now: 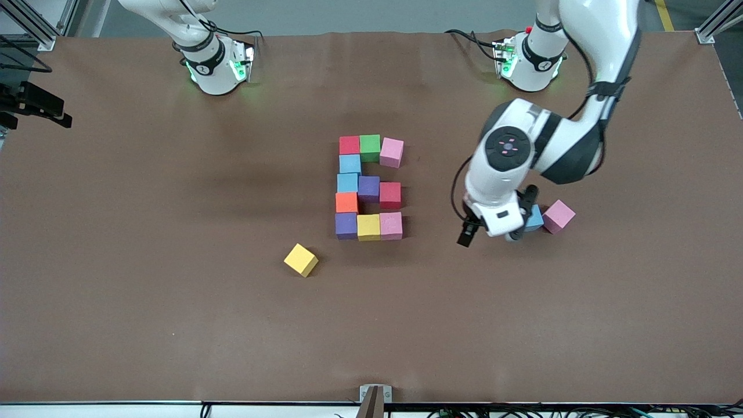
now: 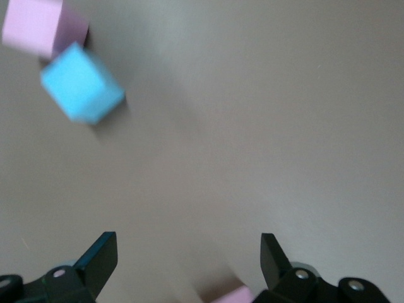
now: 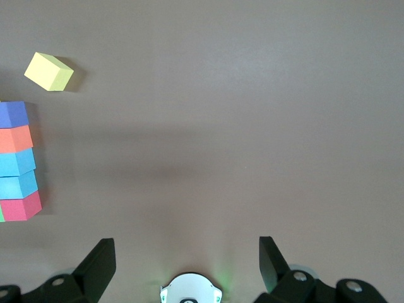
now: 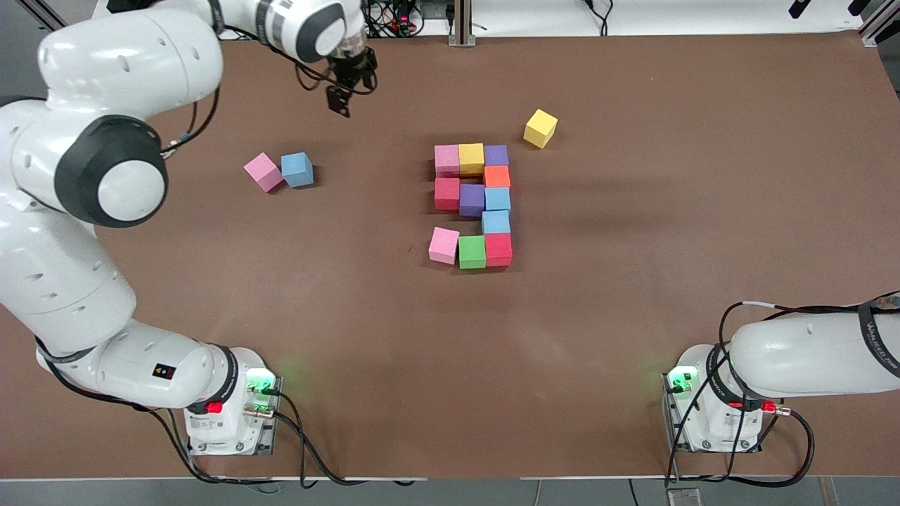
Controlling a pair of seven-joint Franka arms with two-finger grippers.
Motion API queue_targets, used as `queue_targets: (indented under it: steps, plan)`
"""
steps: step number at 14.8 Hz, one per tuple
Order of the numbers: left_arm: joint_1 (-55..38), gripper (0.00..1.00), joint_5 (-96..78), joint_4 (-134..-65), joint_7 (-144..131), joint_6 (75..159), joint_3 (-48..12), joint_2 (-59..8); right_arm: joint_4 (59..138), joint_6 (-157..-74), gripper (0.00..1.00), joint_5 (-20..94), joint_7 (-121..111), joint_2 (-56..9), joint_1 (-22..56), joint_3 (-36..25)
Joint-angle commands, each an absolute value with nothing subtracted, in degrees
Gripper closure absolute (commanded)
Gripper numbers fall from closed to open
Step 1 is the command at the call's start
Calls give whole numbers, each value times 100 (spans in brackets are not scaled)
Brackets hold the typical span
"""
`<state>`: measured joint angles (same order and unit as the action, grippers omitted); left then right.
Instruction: Arrange 11 blocks into digit 3
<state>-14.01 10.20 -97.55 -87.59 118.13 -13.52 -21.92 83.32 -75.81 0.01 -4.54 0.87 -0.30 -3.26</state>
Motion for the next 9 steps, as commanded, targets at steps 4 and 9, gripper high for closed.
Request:
queue_targets:
  steps: [4, 9]
  plan:
    - [-423, 0, 1072, -10520, -4421, 11786, -1397, -1337, 8789, -7857, 0, -18, -501, 430, -62, -167]
    - [525, 0, 609, -10600, -1639, 11655, -1406, -792, 8894, -7919, 0, -18, -519, 509, -97, -176]
